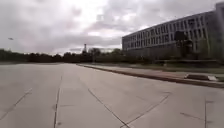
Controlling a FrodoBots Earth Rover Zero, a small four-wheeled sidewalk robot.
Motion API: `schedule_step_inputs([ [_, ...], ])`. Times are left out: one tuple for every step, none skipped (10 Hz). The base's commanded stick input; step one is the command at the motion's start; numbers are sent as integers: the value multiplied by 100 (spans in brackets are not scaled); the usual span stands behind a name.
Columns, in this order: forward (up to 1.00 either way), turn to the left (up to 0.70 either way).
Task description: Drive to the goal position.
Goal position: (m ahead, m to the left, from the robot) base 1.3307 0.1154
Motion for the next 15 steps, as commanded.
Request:
schedule_step_inputs([
  [70, 35],
  [70, 35],
  [70, 35],
  [70, 35],
  [70, 35],
  [70, 35],
  [70, 35],
  [70, 35],
  [70, 35],
  [70, 35],
  [70, 35],
  [70, 35],
  [70, 35],
  [70, 31],
  [70, 11],
])
